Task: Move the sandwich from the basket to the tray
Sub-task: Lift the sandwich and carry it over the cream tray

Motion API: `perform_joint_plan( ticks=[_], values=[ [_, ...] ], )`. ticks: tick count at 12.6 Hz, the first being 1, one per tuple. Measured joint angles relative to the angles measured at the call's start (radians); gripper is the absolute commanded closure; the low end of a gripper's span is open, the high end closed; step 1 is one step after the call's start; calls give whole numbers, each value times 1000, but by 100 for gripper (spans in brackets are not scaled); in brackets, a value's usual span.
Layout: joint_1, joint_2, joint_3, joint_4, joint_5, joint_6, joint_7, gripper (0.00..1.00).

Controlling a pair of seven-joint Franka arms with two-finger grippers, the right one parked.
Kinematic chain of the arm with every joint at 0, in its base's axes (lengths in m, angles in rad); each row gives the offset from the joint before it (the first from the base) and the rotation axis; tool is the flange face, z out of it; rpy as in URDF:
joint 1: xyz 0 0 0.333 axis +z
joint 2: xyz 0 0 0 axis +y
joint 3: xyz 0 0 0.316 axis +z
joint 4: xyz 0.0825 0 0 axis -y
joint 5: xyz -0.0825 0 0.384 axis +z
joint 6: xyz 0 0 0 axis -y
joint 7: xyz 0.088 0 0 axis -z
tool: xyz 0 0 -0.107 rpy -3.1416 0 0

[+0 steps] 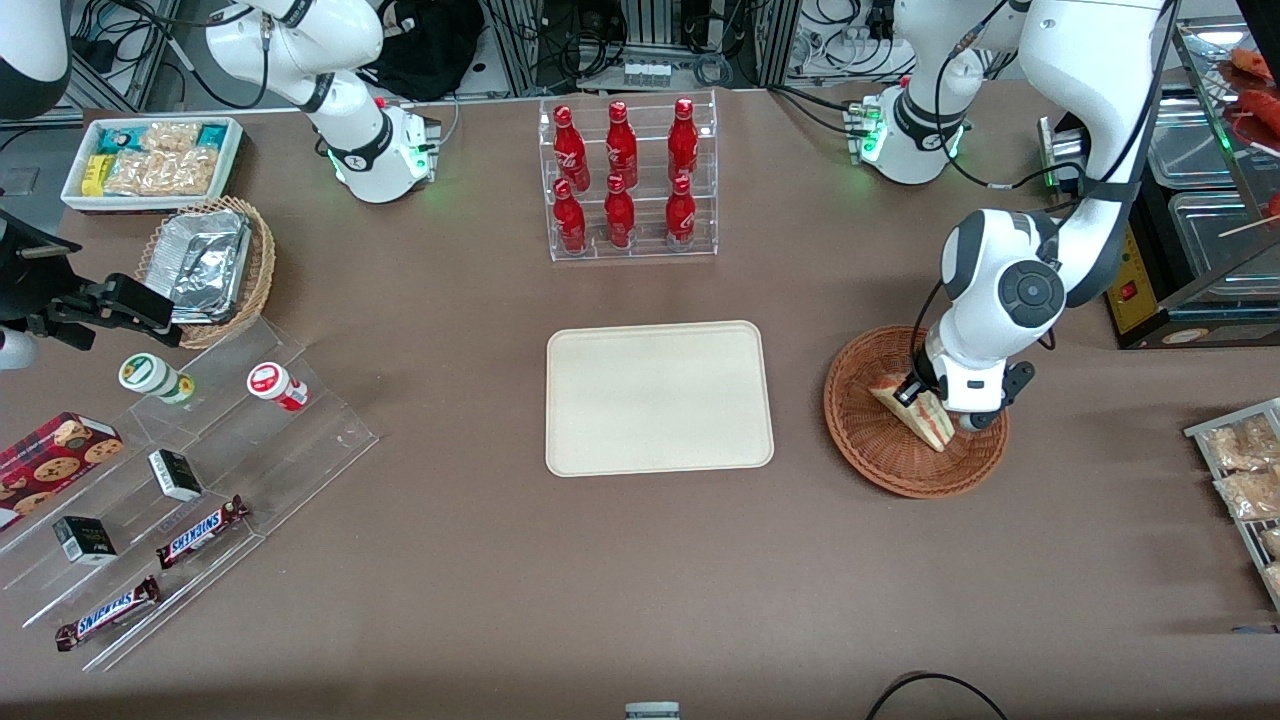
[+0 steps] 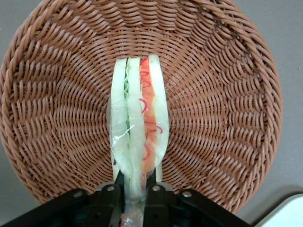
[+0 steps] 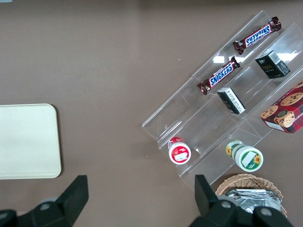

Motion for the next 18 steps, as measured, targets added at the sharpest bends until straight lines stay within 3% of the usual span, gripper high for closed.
perform_joint_plan(
  ticks=[8, 13, 15, 18],
  values=[
    [-25, -25, -25, 233, 3, -377, 128, 98],
    [-236, 30, -56, 255, 3, -380, 147, 97],
    [-333, 110, -58, 328, 1, -376, 133, 97],
    [-398, 226, -59, 467, 1, -372, 131, 97]
  ],
)
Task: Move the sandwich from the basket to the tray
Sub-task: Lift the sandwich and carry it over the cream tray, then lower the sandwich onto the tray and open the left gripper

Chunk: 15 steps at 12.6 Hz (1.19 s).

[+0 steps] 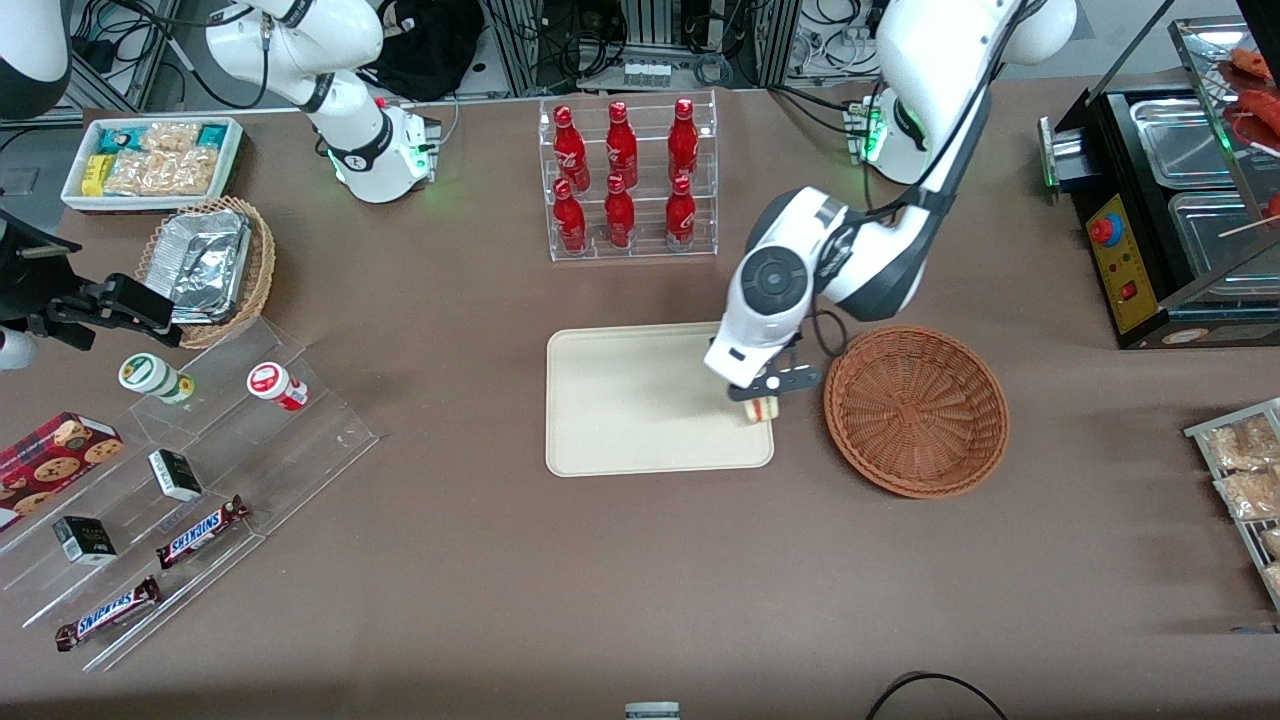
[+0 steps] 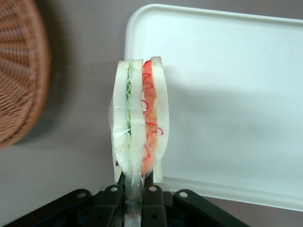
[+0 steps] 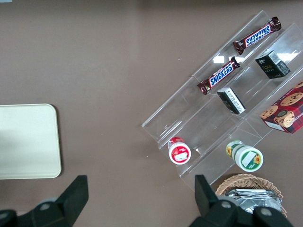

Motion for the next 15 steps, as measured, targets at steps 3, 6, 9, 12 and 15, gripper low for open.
perform_joint_plan(
  ticks=[3, 6, 9, 12, 15],
  values=[
    [-60, 72, -1, 81, -30, 45, -32, 97],
    [-99, 128, -2, 156, -37, 48, -71, 97],
    [-104, 163, -20, 177, -66, 106, -72, 97],
    [-104, 195, -39, 185, -71, 132, -73, 97],
    [-104, 212, -44, 201, -71, 133, -74, 62]
  ],
)
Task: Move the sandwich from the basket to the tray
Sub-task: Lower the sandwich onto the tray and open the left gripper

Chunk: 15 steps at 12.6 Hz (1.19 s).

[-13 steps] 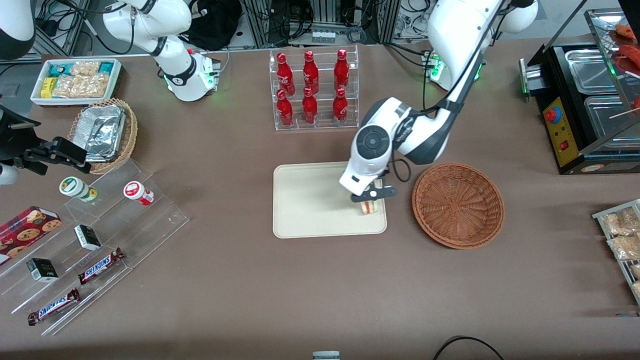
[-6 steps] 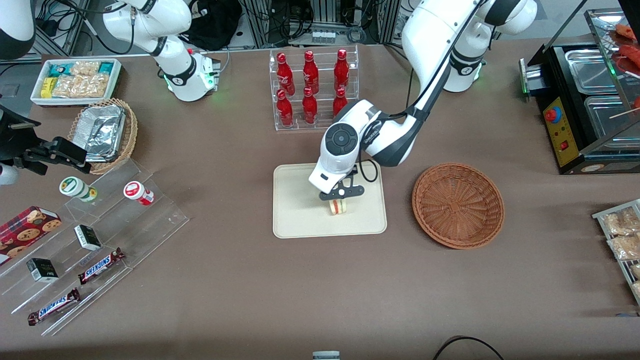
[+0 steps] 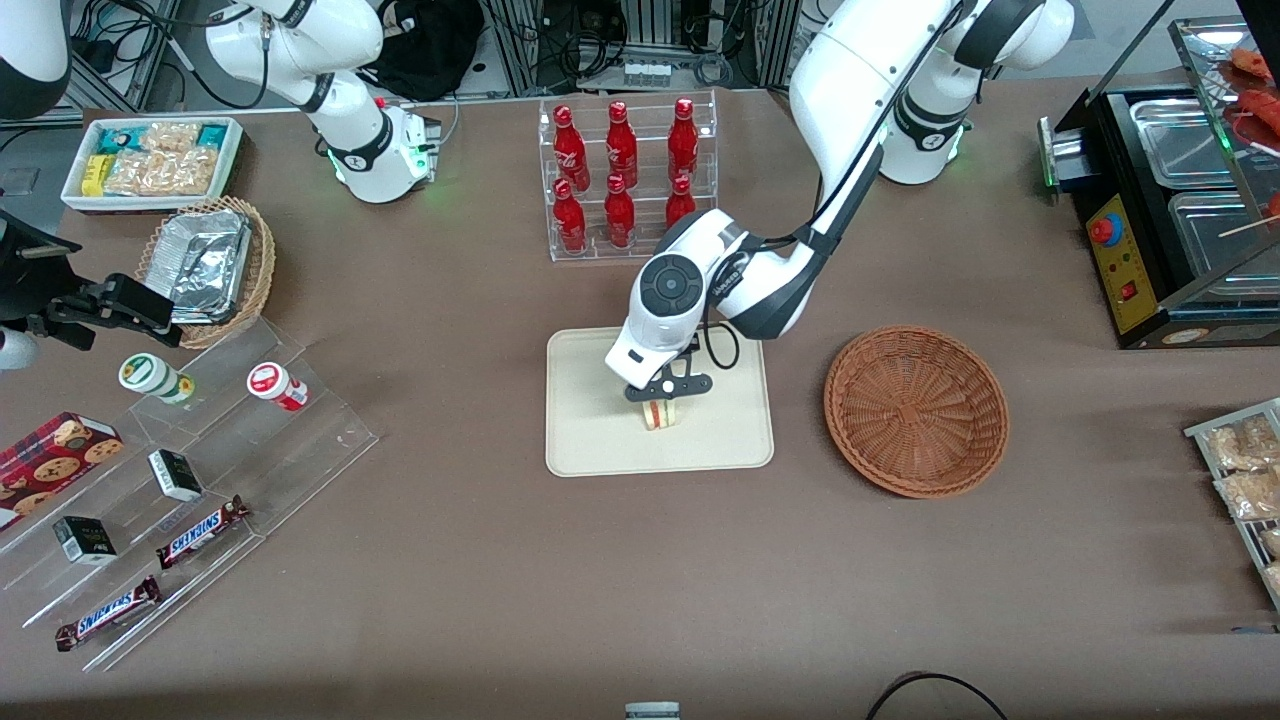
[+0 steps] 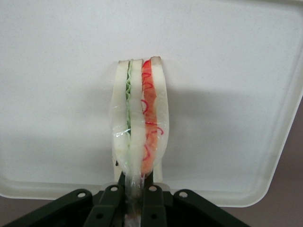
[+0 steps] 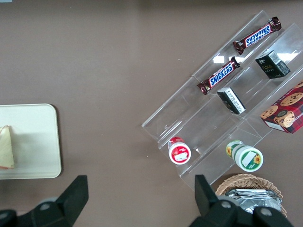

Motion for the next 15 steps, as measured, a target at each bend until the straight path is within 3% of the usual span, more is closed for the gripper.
perform_joint_plan(
  ticks=[1, 11, 15],
  values=[
    [0, 3, 0, 2, 0, 0, 0, 1],
    [4, -64, 8, 85, 2, -102, -1, 0],
    [5, -121, 49, 85, 69, -242, 3, 0]
  ],
)
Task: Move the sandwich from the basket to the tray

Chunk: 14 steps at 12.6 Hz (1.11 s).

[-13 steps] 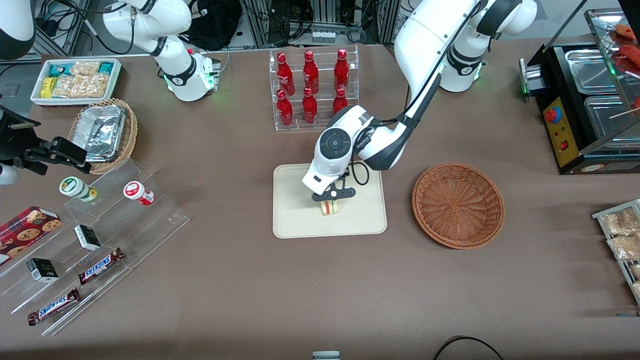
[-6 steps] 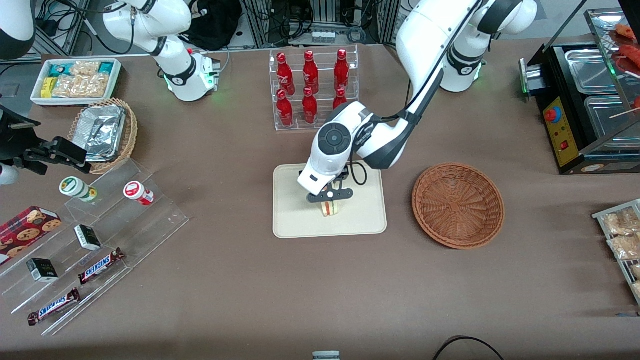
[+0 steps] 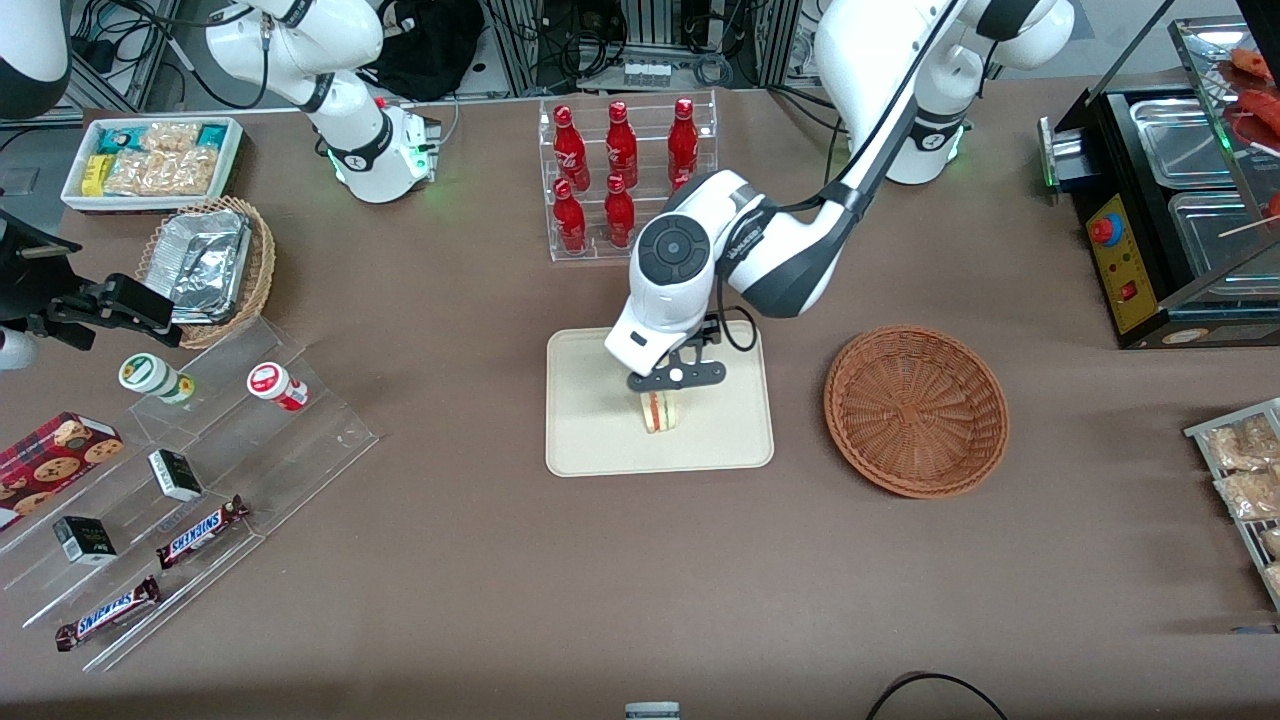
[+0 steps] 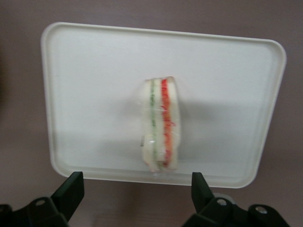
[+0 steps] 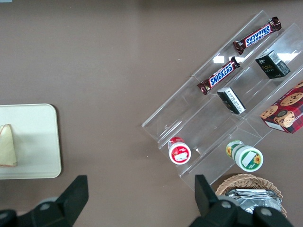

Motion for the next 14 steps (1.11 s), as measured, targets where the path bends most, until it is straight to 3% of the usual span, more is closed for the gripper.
perform_joint_plan(
  ticks=[6, 14],
  values=[
    [129, -97, 46, -50, 13, -114, 107, 0],
    [342, -345, 49, -311, 12, -139, 410, 0]
  ],
)
